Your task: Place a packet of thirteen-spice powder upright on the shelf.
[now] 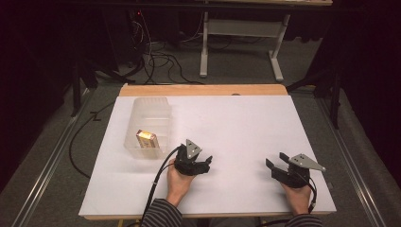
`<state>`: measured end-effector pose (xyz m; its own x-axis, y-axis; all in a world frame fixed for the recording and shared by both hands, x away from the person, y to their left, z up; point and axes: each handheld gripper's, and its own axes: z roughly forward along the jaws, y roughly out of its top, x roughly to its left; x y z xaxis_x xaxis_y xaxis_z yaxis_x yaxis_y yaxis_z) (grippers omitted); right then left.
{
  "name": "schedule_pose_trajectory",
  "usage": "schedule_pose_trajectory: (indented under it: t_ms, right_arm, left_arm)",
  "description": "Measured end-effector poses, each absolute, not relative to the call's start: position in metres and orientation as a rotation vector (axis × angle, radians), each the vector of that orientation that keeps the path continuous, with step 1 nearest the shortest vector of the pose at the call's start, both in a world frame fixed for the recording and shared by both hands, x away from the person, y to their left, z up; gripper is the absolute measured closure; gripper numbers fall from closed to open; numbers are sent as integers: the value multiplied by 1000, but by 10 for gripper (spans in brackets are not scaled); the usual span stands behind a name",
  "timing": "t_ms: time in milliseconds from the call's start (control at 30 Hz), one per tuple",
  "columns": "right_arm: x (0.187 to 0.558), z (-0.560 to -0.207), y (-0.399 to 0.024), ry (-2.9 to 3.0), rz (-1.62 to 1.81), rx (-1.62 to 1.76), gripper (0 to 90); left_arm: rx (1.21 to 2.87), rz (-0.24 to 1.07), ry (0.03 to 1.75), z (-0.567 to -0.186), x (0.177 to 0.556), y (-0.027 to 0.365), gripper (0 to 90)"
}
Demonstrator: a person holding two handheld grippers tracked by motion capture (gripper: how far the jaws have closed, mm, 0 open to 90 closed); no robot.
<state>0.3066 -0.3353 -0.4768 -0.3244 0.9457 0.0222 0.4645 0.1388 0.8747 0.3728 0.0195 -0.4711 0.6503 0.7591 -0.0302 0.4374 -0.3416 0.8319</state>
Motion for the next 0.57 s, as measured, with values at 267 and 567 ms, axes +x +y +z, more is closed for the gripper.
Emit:
schedule_pose_trajectory:
  t_ms: [267, 567]
  right_arm:
    - [307, -477, -335, 1869, 1112, 1342, 360]
    - [306, -477, -334, 1861, 1103, 1343, 361]
  left_arm:
    - [1989, 430, 1016, -482, 387, 25, 268]
    - [2005, 535, 942, -482, 377, 20, 270]
